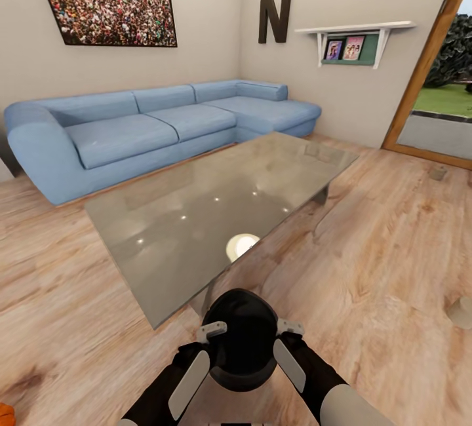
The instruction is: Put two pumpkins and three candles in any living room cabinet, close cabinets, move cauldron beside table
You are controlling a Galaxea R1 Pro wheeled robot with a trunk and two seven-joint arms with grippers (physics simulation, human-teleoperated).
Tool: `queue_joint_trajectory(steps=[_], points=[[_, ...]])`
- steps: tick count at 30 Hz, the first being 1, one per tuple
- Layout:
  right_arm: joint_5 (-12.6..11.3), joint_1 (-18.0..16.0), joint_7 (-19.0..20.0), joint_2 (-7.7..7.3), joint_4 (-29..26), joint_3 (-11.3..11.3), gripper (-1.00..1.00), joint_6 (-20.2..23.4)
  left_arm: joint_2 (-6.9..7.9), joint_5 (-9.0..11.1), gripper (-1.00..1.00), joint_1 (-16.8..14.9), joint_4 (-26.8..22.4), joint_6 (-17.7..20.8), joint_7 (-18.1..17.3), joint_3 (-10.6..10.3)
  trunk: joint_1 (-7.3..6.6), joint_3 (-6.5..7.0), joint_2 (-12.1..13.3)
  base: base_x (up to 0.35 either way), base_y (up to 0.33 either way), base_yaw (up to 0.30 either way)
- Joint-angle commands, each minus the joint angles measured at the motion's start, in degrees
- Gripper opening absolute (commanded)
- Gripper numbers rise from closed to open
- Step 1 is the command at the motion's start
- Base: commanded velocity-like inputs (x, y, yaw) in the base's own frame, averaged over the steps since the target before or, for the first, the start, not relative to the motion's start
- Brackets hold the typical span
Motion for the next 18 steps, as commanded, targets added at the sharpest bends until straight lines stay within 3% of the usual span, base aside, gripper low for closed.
queue_joint_trajectory(steps=[1,18], points=[[0.22,-0.05,0.26,-0.66,-2.59,0.13,-1.00,-0.47,1.00,1.07,-1.00,0.00,0.08,0.13,0.29,-0.07,-0.01,0.00,-0.01,0.243,0.000,0.000],[0.22,-0.05,0.26,-0.66,-2.59,0.13,-1.00,-0.49,0.99,1.15,-1.00,0.00,0.07,-0.66,0.25,-0.07,0.07,-0.66,-0.05,0.028,0.000,0.000]])
